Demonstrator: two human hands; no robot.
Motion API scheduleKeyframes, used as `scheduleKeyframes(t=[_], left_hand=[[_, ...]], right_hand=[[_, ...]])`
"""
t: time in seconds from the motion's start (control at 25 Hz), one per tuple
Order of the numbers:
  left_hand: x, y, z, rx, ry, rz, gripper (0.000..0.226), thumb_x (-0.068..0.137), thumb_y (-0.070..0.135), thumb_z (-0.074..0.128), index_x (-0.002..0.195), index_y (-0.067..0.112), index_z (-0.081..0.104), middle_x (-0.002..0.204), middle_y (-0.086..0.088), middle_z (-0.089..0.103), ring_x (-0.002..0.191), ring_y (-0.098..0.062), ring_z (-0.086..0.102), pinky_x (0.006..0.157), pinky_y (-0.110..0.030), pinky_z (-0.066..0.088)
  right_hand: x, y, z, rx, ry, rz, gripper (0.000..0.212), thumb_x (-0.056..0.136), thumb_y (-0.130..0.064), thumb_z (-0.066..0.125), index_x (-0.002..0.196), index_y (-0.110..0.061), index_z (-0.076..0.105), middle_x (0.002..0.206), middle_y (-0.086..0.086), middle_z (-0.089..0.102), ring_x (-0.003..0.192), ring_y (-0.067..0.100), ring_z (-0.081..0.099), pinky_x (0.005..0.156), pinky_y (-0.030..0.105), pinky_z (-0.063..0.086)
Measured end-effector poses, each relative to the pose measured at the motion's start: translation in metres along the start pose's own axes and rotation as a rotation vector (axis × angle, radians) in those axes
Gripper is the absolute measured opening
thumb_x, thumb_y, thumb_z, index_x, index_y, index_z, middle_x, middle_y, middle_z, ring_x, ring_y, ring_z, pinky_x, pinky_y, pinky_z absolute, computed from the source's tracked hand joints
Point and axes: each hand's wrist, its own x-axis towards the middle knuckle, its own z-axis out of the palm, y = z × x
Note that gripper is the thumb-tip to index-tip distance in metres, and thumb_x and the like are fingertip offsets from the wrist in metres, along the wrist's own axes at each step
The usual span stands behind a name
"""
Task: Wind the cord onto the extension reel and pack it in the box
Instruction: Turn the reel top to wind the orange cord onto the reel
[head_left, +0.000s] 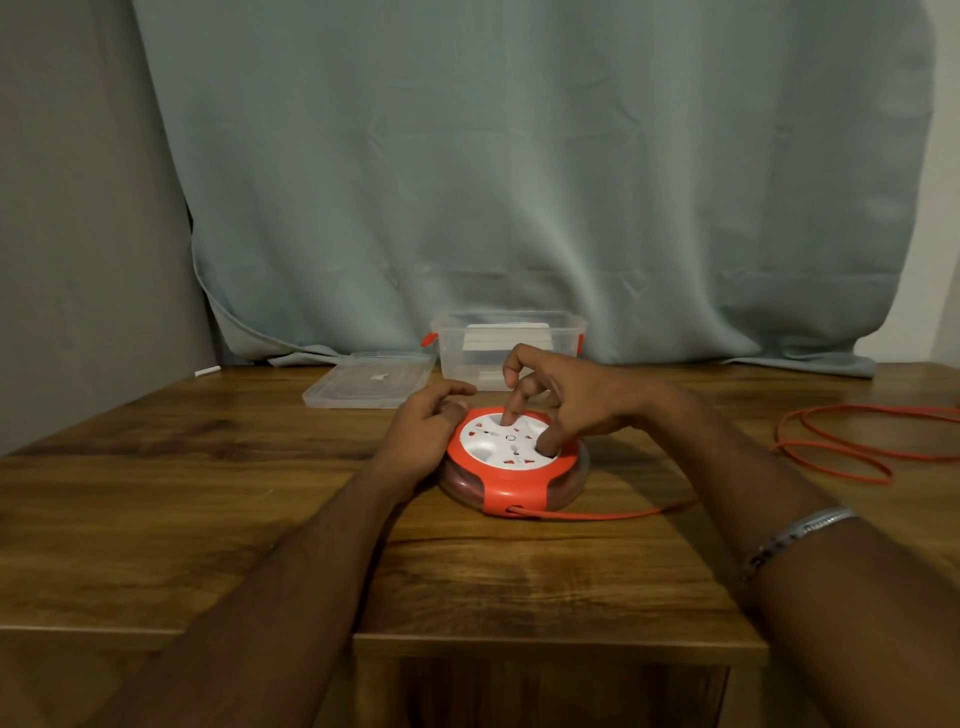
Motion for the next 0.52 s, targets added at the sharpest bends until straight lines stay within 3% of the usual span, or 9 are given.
scheduleKeyframes(t=[0.16,0.32,0.4,0.52], left_hand=[[-0.001,0.002,-0.001,-0.026,0.003,0.002,0.024,0.104,0.019,0.049,0.114,0.036,0.064,0.109,0.000,0.069,0.090,-0.021,0.071,0.065,-0.032,0.059],[-0.001,0.002,0.000,-0.037,0.029,0.017,0.026,0.101,0.013,0.051,0.116,0.027,0.067,0.102,-0.008,0.071,0.092,-0.029,0.070,0.078,-0.045,0.059],[-0.002,0.002,0.001,-0.049,0.030,0.017,0.025,0.101,0.011,0.051,0.115,0.024,0.067,0.099,-0.008,0.071,0.092,-0.031,0.069,0.079,-0.044,0.058],[-0.002,0.003,0.000,-0.041,0.025,0.025,0.025,0.101,0.011,0.051,0.118,0.022,0.066,0.105,-0.007,0.071,0.095,-0.026,0.069,0.081,-0.040,0.059]], right_hand=[[-0.001,-0.001,0.003,-0.044,0.028,0.010,0.063,0.070,-0.008,0.090,0.104,-0.031,0.043,0.110,0.005,0.075,0.062,-0.010,0.061,0.054,0.012,0.045],[0.001,-0.006,0.009,-0.181,0.080,-0.002,0.040,0.070,-0.030,0.092,0.086,-0.021,0.056,0.081,0.002,0.067,0.067,0.009,0.055,0.062,0.031,0.045],[0.002,-0.009,0.013,-0.289,0.109,0.006,0.036,0.070,-0.042,0.086,0.073,-0.020,0.058,0.064,-0.012,0.057,0.062,0.010,0.050,0.061,0.035,0.041],[0.006,-0.012,0.019,-0.353,0.131,0.001,0.044,0.073,-0.051,0.078,0.057,-0.020,0.052,0.048,-0.012,0.050,0.050,0.006,0.046,0.056,0.032,0.038]])
